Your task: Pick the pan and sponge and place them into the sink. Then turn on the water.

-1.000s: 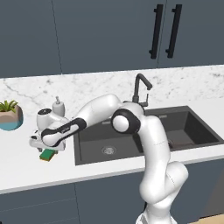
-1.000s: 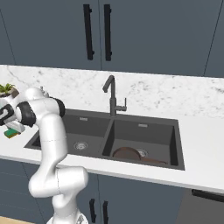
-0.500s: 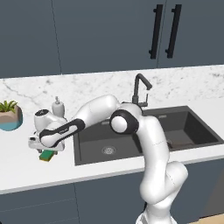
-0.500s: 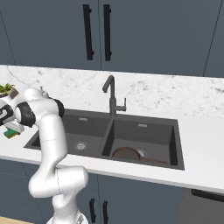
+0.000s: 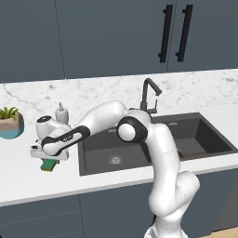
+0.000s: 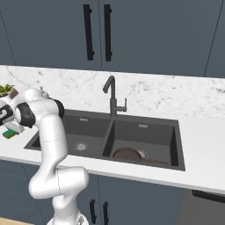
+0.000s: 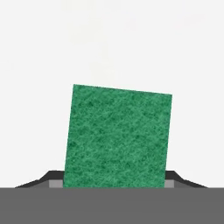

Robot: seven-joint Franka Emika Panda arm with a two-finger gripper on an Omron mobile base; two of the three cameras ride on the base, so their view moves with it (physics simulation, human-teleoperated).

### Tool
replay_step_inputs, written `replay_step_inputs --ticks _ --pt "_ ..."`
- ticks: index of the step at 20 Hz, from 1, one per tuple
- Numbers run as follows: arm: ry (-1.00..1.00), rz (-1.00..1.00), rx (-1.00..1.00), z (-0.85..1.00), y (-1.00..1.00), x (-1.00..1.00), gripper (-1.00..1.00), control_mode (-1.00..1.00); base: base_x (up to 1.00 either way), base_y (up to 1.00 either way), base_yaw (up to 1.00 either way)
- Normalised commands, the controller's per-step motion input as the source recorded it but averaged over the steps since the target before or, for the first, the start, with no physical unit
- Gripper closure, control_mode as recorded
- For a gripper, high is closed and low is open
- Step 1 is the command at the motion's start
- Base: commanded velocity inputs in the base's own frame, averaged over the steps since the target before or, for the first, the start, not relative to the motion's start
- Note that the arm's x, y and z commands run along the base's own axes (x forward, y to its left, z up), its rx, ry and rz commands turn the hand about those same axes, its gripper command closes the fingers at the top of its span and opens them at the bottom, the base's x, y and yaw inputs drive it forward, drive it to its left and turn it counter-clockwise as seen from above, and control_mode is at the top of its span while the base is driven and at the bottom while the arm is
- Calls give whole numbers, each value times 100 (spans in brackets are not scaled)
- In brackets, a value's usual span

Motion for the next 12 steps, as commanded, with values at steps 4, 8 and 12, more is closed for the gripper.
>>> replay_step_inputs --ticks 4,8,12 --pt "-27 0 11 40 -50 -60 100 -100 0 0 0" --pt "-35 0 14 91 -79 -82 100 -100 0 0 0" --pt "-28 0 12 96 -100 -76 100 -100 0 0 0"
